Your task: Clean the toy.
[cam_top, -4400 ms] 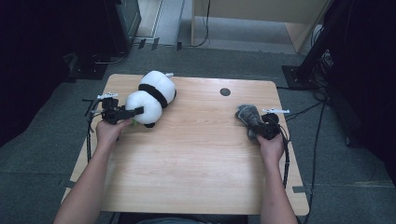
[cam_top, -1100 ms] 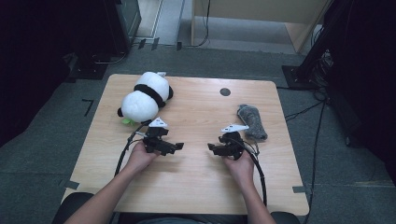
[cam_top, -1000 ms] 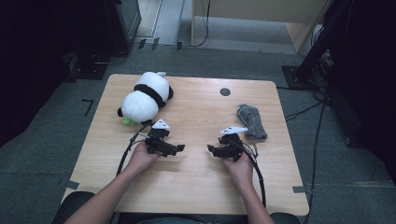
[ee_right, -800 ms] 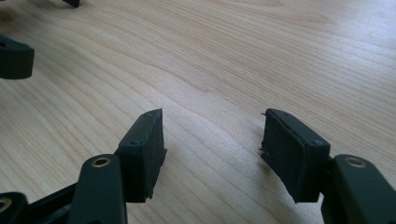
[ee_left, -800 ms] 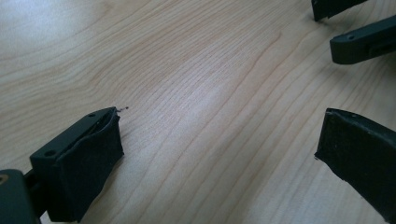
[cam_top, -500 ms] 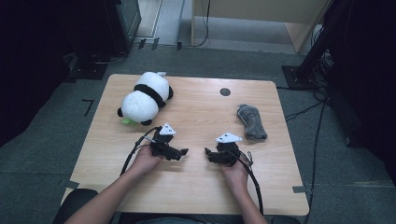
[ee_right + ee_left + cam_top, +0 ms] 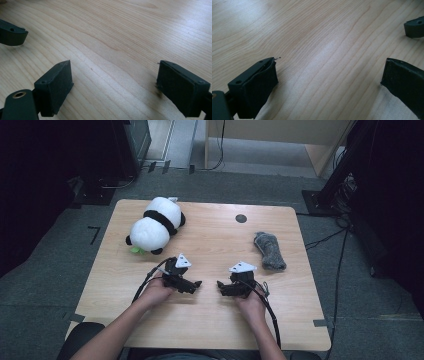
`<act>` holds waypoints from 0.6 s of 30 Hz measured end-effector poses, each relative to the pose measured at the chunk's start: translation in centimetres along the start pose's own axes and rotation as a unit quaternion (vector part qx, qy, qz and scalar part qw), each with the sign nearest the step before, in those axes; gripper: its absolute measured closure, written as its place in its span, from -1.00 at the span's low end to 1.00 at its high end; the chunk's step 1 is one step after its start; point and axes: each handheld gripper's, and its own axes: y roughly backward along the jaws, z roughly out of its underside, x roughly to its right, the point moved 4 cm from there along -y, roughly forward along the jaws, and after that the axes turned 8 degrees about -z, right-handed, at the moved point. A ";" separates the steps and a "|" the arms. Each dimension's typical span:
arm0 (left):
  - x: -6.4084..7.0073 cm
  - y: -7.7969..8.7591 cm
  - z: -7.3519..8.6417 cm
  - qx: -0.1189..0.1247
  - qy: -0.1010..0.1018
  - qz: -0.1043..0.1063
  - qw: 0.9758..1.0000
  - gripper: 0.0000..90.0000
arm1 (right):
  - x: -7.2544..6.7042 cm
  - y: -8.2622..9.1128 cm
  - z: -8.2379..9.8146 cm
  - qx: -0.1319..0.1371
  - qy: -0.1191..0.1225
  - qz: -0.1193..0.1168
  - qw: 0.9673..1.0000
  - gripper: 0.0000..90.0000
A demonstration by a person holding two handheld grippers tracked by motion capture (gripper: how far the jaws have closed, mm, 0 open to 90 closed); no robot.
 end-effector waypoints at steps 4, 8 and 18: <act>0.1 0.0 0.0 -0.002 -0.001 -0.004 1.000 -1.00 | 0.1 0.0 0.0 0.000 -0.005 0.006 1.000 -0.72; 0.1 0.0 0.0 -0.002 -0.001 -0.004 1.000 -1.00 | 0.1 0.1 0.1 0.000 -0.010 0.010 1.000 -0.72; 0.0 -0.1 0.0 -0.005 0.005 -0.020 1.000 -1.00 | 0.1 0.2 0.1 0.001 -0.015 0.015 1.000 -0.72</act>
